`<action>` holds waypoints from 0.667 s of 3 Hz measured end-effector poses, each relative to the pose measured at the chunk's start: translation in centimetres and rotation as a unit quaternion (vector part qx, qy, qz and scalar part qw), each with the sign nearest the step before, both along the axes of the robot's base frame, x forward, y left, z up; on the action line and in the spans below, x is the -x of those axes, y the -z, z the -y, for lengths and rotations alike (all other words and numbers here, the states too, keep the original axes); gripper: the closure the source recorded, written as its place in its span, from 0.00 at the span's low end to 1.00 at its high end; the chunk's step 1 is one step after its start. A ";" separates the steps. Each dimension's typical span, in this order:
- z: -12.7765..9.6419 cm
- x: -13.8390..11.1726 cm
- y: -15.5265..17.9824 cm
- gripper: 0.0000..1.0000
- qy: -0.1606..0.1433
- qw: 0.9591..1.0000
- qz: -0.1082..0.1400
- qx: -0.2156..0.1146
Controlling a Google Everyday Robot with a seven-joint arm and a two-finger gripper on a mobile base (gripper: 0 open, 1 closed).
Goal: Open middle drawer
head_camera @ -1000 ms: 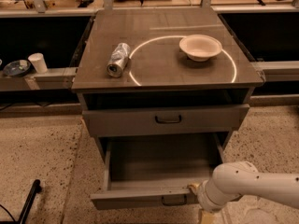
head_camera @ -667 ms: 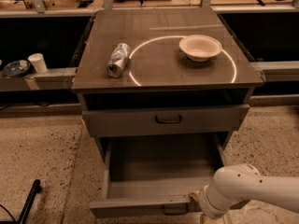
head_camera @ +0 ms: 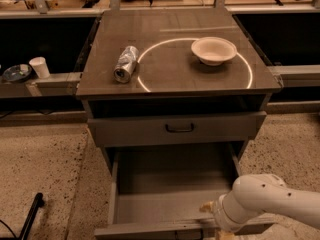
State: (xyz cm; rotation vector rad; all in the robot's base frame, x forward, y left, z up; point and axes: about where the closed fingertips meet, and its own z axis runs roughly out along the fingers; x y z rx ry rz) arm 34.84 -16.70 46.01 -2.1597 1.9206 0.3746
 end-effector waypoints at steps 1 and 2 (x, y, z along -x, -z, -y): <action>0.4 -2.7 -3.5 0.00 0.024 0.998 0.043 -0.040; 0.8 -4.4 -8.7 0.00 0.034 0.992 0.077 -0.097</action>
Offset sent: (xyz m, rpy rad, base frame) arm 0.0558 -0.0227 0.1672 0.3675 -0.2352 -0.0696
